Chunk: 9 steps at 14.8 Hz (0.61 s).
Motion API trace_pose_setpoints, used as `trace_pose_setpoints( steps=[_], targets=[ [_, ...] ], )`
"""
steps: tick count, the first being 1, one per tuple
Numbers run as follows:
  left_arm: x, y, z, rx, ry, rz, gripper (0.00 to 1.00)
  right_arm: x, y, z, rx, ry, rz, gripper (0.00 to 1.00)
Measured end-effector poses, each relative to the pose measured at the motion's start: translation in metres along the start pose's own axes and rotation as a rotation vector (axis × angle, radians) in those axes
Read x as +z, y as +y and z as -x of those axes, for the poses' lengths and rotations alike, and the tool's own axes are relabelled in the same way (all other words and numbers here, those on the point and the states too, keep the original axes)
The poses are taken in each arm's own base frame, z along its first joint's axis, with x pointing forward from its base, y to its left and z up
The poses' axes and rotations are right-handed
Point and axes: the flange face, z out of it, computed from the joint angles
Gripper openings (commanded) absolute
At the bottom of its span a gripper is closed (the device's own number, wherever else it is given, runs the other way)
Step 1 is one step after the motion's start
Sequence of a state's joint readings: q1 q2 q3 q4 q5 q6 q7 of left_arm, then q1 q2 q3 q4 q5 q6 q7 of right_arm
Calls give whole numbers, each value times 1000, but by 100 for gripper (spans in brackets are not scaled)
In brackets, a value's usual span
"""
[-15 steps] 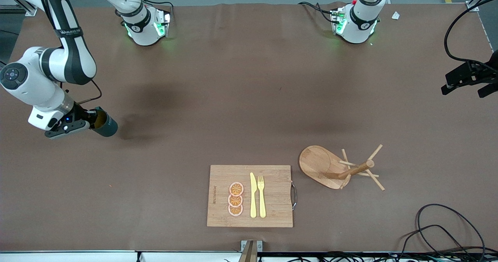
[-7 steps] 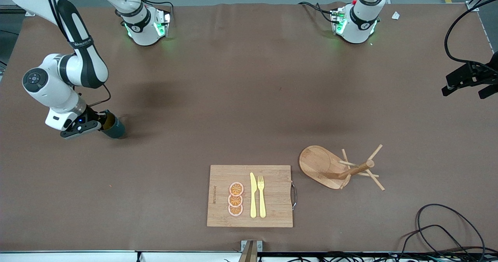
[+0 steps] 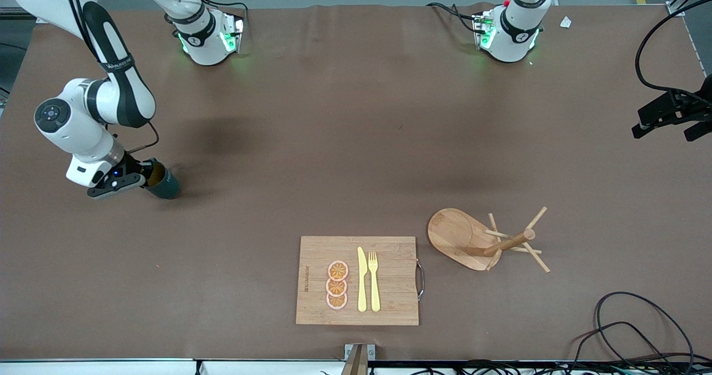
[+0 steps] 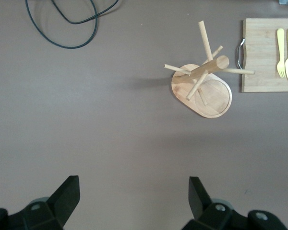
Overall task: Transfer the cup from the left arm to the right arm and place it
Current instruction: 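Lower the teal mug onto the table with the right gripper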
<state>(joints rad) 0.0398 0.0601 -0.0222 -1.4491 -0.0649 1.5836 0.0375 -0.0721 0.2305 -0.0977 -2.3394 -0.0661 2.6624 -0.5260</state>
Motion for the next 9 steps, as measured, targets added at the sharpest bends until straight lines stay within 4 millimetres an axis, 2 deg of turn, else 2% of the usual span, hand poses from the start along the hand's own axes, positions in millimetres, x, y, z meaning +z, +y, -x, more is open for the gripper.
trace_pose_setpoints(
  steps=[2,3,4,8,9],
  targets=[
    [1,1,0,-20,-2,-6,100,3,0,0,-2,0,0,9],
    [2,1,0,-23,-3,-7,100,3,0,0,-3,2,1,19],
    [3,1,0,-24,-6,-7,100,4,0,0,-3,3,2,56],
    [4,8,0,-13,-8,-6,100,4,0,0,-4,4,2,100],
    [4,11,0,-7,-8,-5,100,4,0,0,-3,4,2,100]
  ],
)
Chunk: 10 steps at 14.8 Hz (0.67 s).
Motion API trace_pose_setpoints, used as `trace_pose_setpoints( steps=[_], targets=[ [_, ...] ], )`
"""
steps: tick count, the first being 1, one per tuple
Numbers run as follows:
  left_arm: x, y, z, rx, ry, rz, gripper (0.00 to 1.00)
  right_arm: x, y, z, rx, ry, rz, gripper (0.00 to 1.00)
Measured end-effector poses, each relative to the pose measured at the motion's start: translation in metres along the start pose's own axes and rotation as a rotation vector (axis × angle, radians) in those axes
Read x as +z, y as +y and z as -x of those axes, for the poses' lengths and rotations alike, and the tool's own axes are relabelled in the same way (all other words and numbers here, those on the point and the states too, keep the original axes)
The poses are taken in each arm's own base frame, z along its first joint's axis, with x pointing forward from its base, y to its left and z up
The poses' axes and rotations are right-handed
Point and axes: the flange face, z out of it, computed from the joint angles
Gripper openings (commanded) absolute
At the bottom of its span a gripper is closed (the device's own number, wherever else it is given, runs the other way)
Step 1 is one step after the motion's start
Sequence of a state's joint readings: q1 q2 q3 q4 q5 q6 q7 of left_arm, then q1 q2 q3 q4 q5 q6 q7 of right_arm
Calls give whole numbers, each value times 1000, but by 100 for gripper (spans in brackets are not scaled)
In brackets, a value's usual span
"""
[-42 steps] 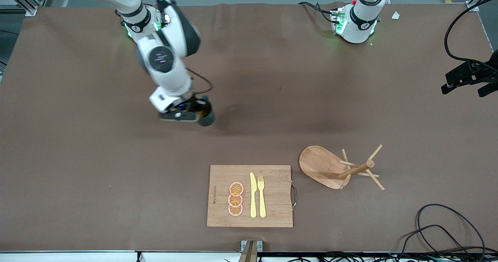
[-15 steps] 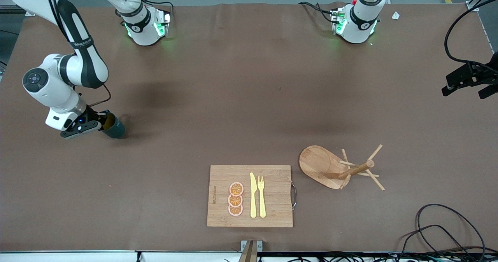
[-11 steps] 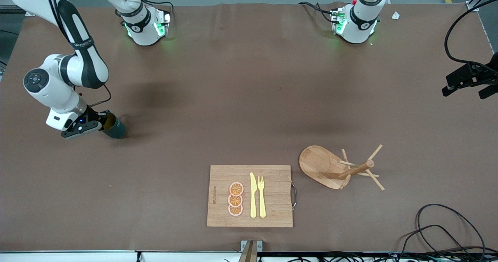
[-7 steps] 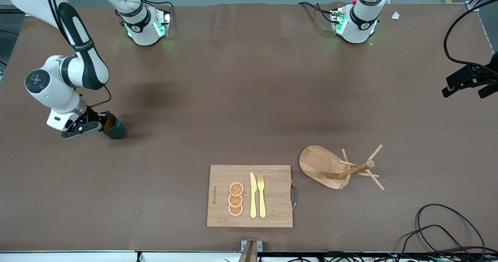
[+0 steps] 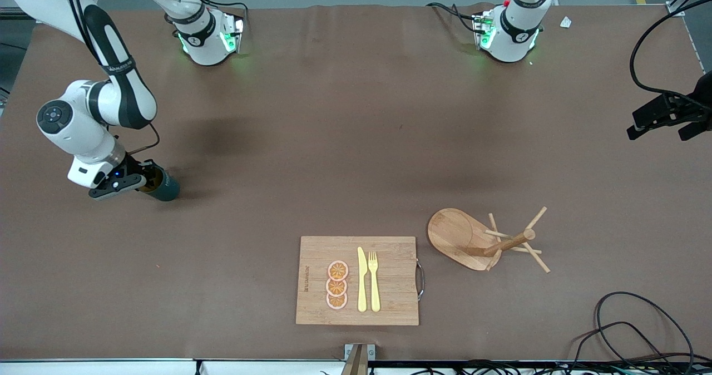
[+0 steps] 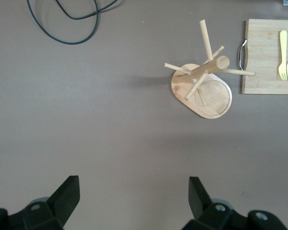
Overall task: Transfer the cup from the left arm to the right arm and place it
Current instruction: 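Lower the teal mug onto the table with the right gripper, then open the right gripper and lift away from the mug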
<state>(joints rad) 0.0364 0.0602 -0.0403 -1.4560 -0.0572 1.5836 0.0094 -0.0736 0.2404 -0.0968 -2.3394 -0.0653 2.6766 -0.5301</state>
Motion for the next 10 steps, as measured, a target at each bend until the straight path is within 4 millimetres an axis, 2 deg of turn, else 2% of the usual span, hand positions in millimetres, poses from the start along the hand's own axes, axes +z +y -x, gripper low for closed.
trace_pose_setpoints(
  steps=[3,5,7,10],
  targets=[
    [0,4,0,8,1,0,100,-5,5,-1,9,12,6,100],
    [0,5,0,9,3,0,100,-25,9,-6,43,30,-6,100],
    [1,5,-1,10,7,0,100,-69,11,-15,106,8,-96,100],
    [2,5,-2,9,9,-1,100,-171,22,-33,118,-12,-187,100]
  ],
)
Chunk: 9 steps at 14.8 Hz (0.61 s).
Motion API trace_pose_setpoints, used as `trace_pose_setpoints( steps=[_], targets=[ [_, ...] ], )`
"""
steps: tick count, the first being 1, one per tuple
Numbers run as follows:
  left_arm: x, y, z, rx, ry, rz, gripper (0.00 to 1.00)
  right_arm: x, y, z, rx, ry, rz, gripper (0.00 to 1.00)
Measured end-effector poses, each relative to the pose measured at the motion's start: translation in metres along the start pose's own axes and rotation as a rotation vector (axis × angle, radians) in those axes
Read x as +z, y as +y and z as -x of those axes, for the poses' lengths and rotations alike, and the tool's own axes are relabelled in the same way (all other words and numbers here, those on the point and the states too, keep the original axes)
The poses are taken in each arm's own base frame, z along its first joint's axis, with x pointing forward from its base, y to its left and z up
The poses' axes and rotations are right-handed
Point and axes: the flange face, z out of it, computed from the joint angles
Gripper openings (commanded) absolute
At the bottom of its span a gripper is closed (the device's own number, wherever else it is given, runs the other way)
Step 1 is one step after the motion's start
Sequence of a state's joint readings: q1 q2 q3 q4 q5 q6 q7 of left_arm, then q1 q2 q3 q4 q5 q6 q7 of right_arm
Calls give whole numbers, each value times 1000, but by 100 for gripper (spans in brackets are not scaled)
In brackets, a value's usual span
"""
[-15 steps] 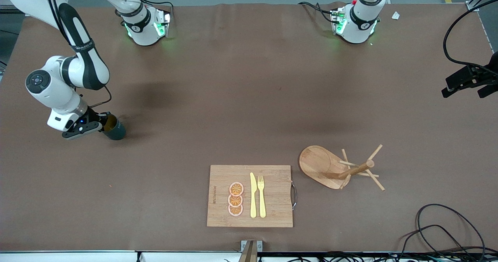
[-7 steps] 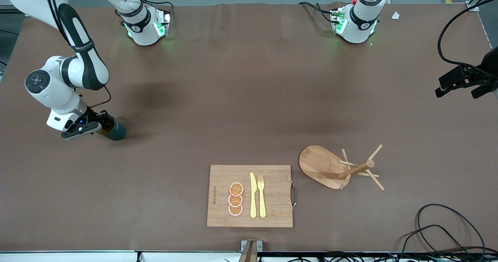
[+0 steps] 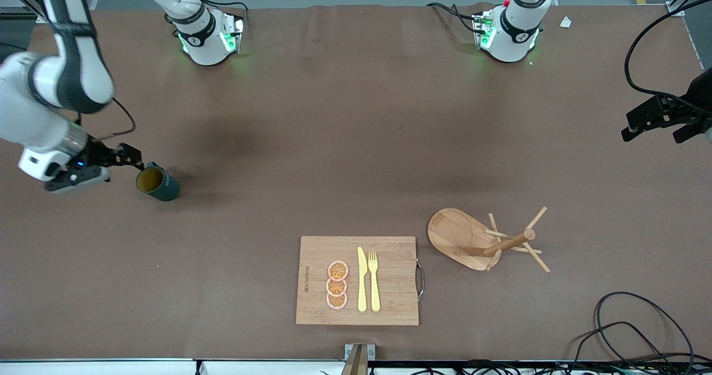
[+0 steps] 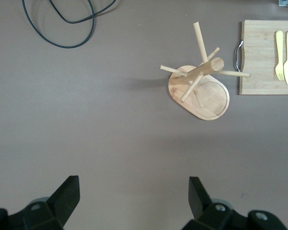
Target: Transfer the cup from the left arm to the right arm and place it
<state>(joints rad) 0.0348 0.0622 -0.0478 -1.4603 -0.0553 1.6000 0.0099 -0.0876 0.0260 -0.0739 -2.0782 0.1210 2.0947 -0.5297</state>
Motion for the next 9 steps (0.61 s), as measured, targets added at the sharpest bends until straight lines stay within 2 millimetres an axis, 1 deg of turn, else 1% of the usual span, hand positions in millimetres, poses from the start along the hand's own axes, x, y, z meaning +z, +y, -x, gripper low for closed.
trace_pose_setpoints(
  steps=[1,3,5,7,9],
  targets=[
    [0,0,0,0,0,0,100,-31,-2,-2,-2,3,-9,100],
    [1,0,0,0,0,0,100,-80,-4,0,21,4,-22,100],
    [1,0,0,0,0,0,100,-122,-13,6,92,-17,-39,100],
    [1,0,0,1,0,0,100,-162,-24,12,123,-9,-38,100],
    [2,0,0,1,0,0,100,-193,-36,17,151,15,5,100]
  ],
)
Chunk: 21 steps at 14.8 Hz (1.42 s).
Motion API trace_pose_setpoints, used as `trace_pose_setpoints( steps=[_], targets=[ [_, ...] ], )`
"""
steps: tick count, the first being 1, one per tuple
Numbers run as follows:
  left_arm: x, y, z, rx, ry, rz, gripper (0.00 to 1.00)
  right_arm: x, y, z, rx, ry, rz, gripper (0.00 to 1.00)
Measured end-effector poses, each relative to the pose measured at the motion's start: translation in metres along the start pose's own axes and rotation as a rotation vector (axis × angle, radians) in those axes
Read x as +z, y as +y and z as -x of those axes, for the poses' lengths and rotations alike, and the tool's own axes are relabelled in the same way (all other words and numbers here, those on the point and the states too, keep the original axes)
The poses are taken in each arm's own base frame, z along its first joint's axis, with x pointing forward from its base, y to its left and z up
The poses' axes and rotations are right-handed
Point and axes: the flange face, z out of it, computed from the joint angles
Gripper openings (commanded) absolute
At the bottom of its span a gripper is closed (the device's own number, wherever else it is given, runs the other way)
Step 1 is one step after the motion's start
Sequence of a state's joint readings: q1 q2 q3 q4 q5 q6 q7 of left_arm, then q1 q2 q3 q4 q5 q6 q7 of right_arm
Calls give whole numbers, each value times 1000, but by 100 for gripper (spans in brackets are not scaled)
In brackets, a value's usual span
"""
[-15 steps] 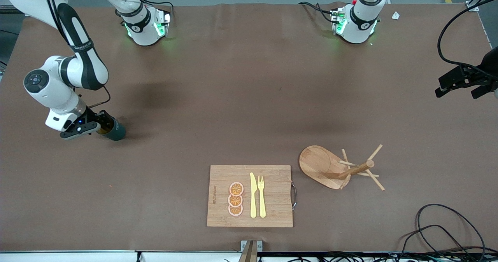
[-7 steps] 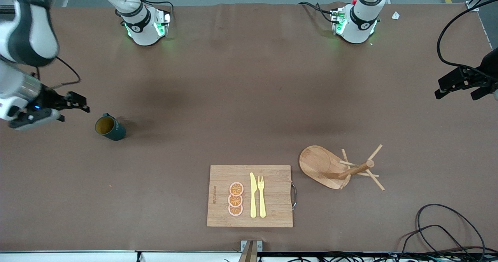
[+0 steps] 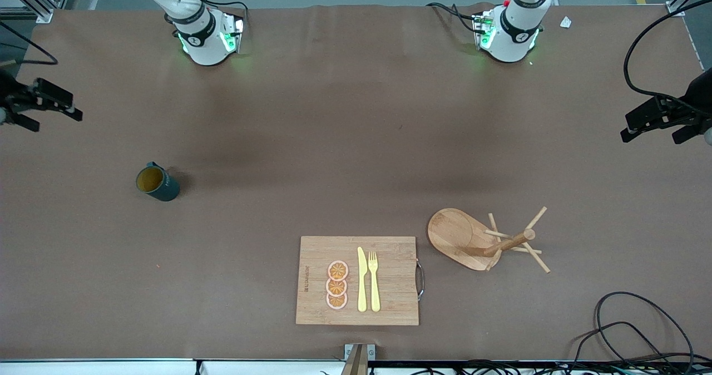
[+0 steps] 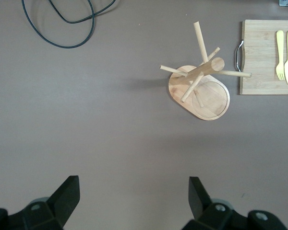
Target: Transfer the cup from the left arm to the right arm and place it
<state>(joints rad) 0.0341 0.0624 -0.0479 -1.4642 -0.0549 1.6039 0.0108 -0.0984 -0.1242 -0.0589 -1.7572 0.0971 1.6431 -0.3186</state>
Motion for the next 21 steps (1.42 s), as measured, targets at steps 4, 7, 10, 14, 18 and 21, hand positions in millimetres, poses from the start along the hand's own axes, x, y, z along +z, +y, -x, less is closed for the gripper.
trace_pose_setpoints(
  steps=[4,7,10,14,18,21],
  targets=[
    [0,-2,0,1,2,-16,100,-35,-51,9,37,40,121,100],
    [-1,-4,-1,1,7,-37,100,-41,-59,12,71,51,128,100],
    [-2,-7,-1,6,9,-39,100,-39,-60,11,101,51,127,100],
    [-2,-8,-1,7,10,-39,100,-26,-58,8,124,31,123,100],
    [-2,-9,-1,6,10,-40,100,-7,-56,9,136,-1,119,100],
    [-1,-9,-1,6,9,-41,100,-7,-56,9,138,-1,119,100]
  ],
)
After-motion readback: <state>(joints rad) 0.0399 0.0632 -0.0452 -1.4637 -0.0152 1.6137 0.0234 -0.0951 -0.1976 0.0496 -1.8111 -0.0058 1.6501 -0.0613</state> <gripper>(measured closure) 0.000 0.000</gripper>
